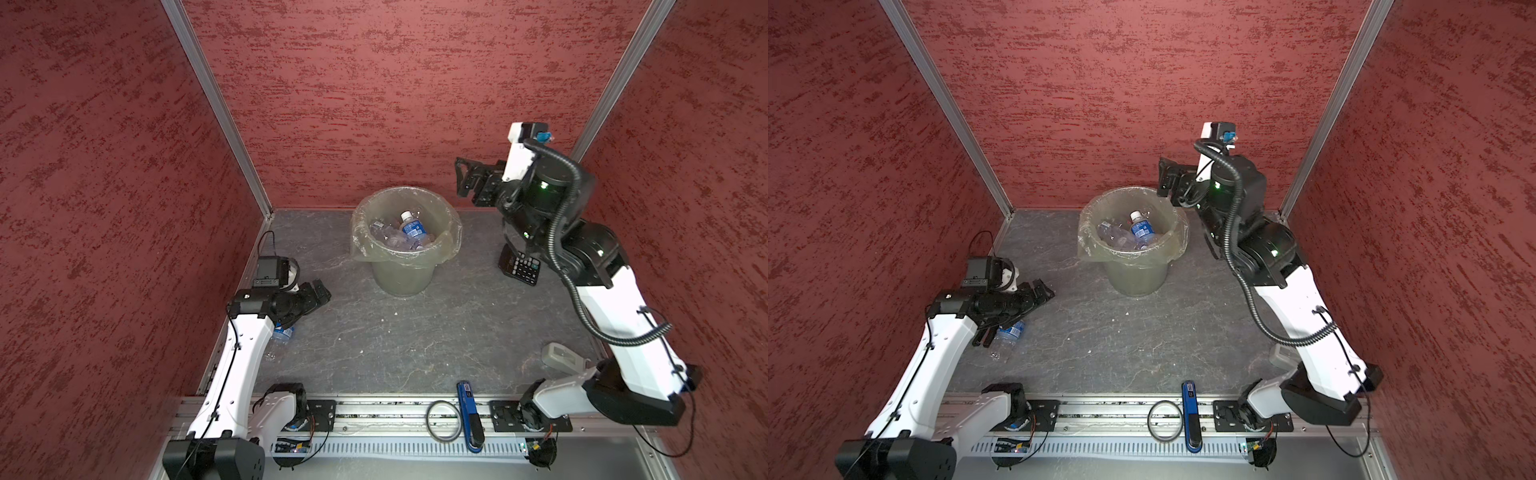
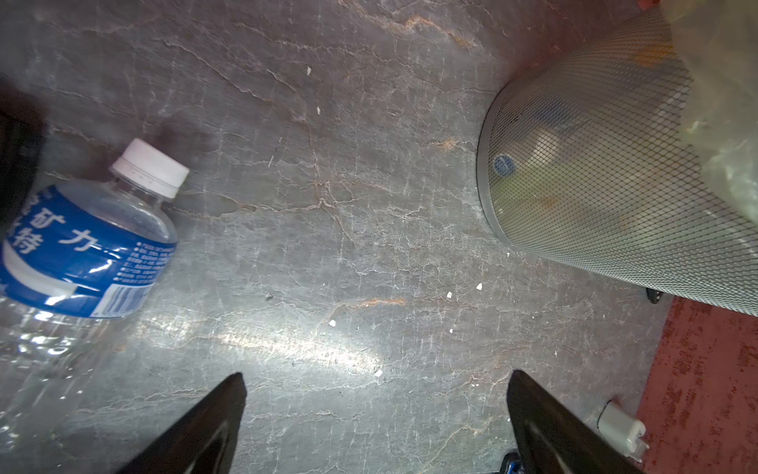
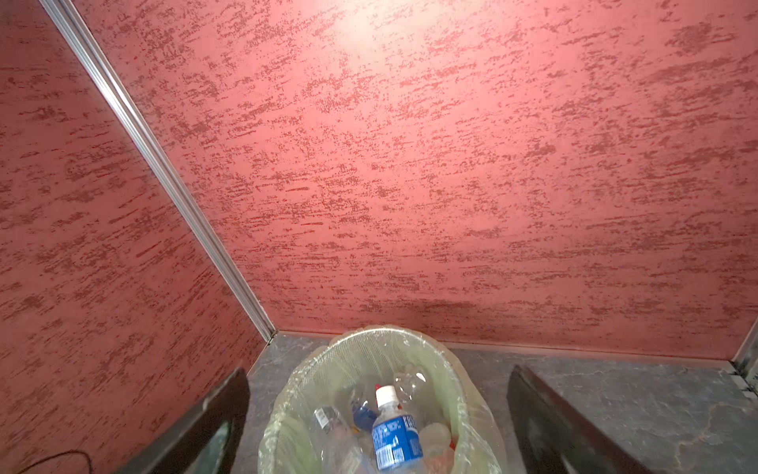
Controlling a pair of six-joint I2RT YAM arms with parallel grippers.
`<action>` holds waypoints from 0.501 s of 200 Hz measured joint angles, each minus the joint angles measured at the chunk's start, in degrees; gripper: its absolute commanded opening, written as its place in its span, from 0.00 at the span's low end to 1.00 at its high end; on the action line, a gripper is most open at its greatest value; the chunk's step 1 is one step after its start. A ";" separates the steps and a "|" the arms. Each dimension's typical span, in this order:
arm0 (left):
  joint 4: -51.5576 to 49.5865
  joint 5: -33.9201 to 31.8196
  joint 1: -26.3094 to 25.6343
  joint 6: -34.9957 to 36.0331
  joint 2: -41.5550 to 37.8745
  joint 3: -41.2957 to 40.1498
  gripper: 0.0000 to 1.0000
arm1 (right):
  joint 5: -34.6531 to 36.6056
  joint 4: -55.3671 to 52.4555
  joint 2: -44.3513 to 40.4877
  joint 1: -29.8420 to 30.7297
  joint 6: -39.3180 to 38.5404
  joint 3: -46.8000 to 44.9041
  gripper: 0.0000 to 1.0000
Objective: Throw the plastic bottles in the bin
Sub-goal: Throw the plastic bottle into the trash bin, then move the plastic bottle to the middle-left of the table.
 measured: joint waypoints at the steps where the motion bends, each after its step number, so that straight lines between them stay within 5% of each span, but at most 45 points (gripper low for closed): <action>1: -0.09 -0.09 0.02 0.02 0.02 0.13 0.99 | -0.04 -0.02 -0.17 0.00 0.00 -0.24 0.99; 41: -4.52 -7.37 0.79 0.42 6.08 8.70 0.99 | -2.16 0.59 -7.45 0.00 1.79 -16.61 0.99; 100: -13.51 -15.47 0.46 4.61 26.56 20.50 1.00 | -3.93 -0.50 -16.35 -0.02 4.70 -37.57 0.99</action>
